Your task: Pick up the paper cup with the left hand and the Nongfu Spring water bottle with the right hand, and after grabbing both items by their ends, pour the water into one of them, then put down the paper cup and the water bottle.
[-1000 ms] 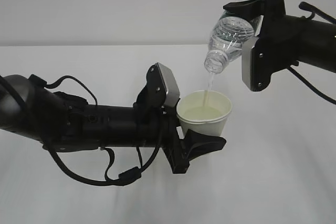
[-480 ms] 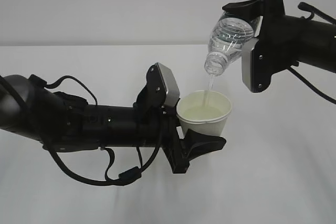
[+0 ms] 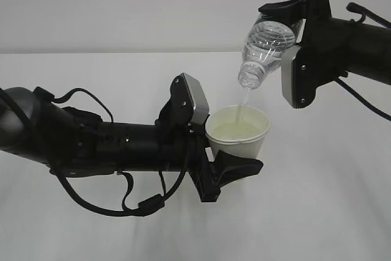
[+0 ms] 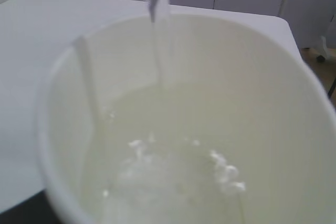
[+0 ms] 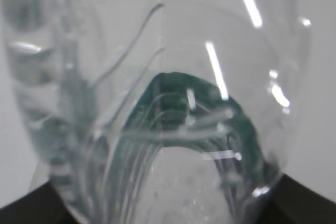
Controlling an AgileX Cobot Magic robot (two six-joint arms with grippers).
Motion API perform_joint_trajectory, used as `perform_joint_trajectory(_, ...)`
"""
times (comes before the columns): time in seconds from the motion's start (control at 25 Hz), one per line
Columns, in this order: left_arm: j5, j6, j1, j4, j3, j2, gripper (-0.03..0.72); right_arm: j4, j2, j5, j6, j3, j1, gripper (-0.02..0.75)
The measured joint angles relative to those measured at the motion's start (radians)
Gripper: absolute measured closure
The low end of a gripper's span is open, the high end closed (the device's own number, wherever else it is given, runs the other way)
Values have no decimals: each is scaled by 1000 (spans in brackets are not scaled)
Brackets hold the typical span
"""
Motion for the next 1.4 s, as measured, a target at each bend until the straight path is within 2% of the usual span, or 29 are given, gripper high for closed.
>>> perform_joint_trajectory(0.92, 0, 0, 0, 0, 0, 0, 241, -9, 0, 5, -5, 0, 0, 272)
perform_joint_trajectory(1.4, 0, 0, 0, -4, 0, 0, 241, -9, 0, 7, 94, 14, 0, 272)
